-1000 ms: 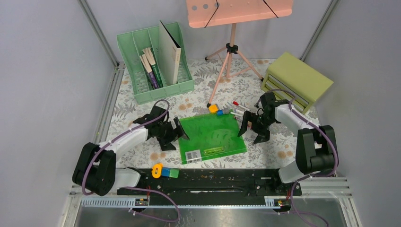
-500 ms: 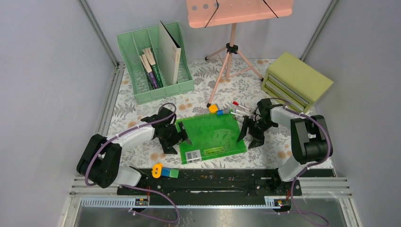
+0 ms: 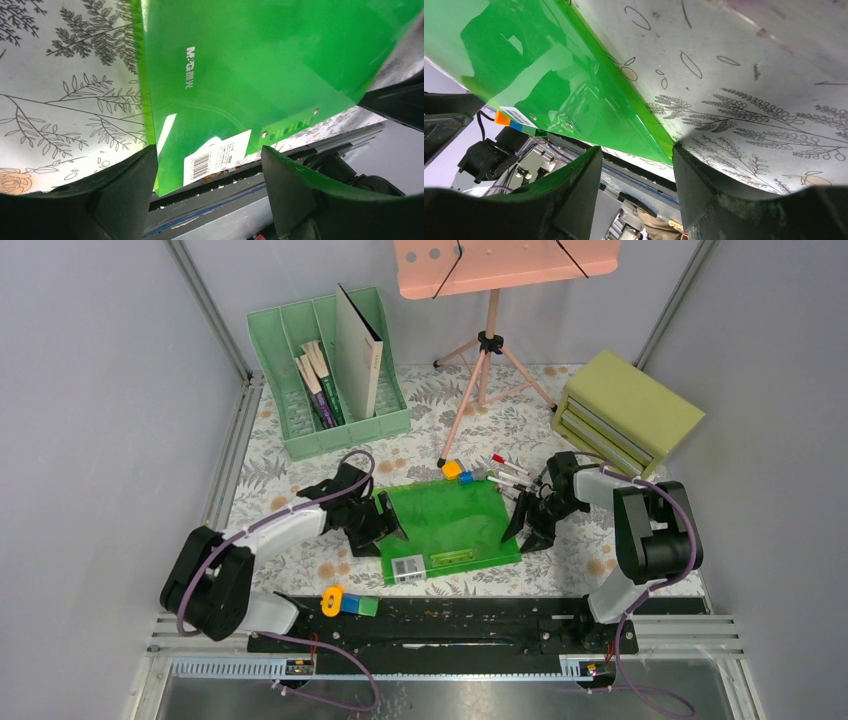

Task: Organize the desk
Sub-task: Pick up the folder from the corner of the board.

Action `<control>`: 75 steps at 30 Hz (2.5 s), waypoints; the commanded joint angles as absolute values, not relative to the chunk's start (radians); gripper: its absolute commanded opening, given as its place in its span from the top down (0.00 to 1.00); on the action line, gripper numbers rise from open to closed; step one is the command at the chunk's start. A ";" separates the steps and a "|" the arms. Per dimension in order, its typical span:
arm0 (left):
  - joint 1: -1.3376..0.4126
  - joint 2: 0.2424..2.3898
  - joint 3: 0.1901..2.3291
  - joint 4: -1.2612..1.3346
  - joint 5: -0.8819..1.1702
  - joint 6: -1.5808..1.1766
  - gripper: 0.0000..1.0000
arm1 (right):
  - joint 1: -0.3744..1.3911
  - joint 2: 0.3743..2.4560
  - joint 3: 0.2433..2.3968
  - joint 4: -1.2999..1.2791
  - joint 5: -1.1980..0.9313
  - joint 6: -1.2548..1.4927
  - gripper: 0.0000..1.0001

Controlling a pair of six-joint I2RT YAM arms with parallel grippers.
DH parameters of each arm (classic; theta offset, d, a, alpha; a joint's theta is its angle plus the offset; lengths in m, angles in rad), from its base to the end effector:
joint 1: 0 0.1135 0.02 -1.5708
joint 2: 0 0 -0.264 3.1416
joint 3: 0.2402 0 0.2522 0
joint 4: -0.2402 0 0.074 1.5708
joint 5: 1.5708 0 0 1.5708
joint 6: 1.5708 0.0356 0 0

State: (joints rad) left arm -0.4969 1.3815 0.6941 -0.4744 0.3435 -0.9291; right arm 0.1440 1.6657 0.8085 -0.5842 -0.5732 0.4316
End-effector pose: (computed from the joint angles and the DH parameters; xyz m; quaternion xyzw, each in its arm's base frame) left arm 0.2057 -0.1252 0.1651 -0.1730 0.9498 -0.2575 0.0419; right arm 0.2586 0.0570 0.1273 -0.1191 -0.9499 -0.2881 0.0206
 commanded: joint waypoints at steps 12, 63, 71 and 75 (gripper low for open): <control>-0.520 1.128 0.868 -0.512 0.472 -0.939 0.34 | 0.159 1.616 0.721 -0.465 -0.740 0.424 0.44; -0.509 0.823 1.108 -0.585 0.410 -0.909 1.00 | 0.319 1.400 0.771 -0.339 -0.958 0.687 0.01; -0.509 0.825 1.118 -0.554 0.448 -0.908 1.00 | 0.319 1.399 0.604 0.300 -1.073 1.120 0.01; -0.509 0.809 1.116 -0.559 0.429 -0.908 1.00 | 0.319 1.416 0.549 0.685 -1.082 1.380 0.02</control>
State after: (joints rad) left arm -0.5110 0.8436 1.0714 -0.6685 0.3927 -0.8913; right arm 0.3149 1.3998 0.5724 0.2005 -1.0256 1.0721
